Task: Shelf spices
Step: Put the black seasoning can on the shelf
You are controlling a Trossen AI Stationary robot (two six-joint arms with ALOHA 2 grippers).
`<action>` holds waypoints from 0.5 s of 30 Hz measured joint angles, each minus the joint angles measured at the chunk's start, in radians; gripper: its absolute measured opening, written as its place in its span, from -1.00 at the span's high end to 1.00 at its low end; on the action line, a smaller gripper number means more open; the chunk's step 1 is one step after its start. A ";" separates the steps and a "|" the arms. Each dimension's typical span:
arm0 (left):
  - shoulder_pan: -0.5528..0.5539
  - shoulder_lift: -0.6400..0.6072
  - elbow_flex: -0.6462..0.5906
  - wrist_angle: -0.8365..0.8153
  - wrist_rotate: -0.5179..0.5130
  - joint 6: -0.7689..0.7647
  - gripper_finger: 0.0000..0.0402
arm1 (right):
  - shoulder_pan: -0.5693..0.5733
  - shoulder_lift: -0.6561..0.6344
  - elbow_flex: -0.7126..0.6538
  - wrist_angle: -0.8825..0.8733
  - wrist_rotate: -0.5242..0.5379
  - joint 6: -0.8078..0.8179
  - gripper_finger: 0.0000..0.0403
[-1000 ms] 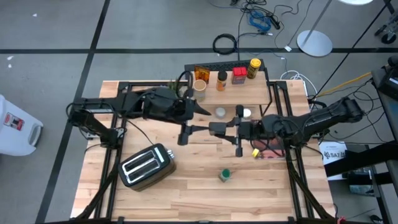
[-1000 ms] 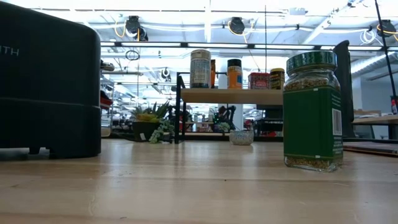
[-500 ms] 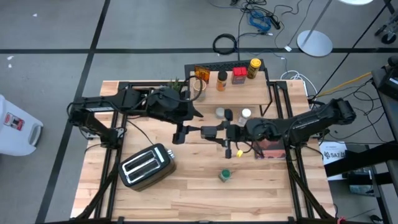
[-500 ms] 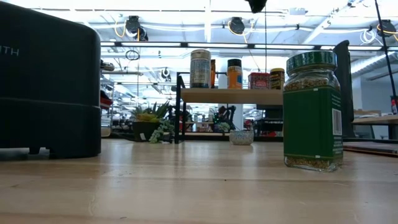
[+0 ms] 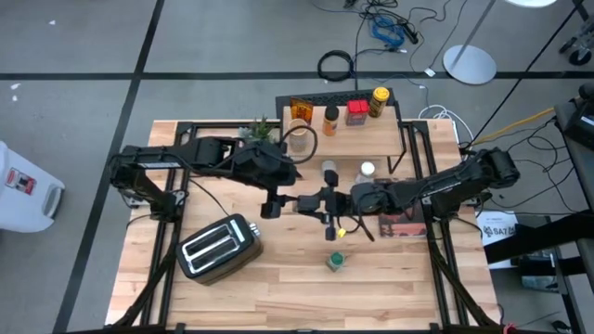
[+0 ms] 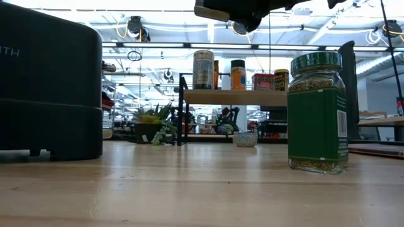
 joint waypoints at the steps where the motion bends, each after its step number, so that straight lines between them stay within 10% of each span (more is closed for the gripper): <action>1: 0.000 0.000 0.010 -0.012 -0.002 0.000 -0.44 | 0.000 0.004 0.000 0.004 0.000 0.000 0.40; 15: -0.051 0.035 0.061 -0.143 0.023 -0.027 -0.45 | -0.005 0.017 0.002 0.004 -0.029 0.024 0.46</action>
